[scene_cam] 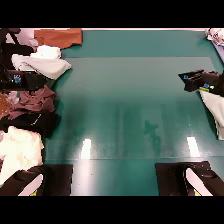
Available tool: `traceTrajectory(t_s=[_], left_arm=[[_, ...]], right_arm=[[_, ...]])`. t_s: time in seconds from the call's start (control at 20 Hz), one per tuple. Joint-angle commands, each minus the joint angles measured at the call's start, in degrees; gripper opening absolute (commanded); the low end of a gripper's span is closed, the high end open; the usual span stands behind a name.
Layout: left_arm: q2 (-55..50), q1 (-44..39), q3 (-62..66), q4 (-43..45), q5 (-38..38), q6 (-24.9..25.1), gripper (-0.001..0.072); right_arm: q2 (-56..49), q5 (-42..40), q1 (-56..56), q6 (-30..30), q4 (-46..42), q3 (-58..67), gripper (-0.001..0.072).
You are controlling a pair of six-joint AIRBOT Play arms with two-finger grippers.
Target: Fold the shirts.
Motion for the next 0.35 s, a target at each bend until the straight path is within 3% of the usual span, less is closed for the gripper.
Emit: traceTrajectory(t_s=[0.0,0.3], left_arm=[[0.44,0.00,-0.55,0.28,0.59,-0.09,0.0026],[0.44,0.00,-0.55,0.31,-1.01,-0.09,0.0026]], right_arm=[[4.48,-0.83,3.63,-0.48,-0.46,-2.64,0.0017],[12.20,-0.90,8.15,-0.48,-0.46,-2.62,0.0017]])
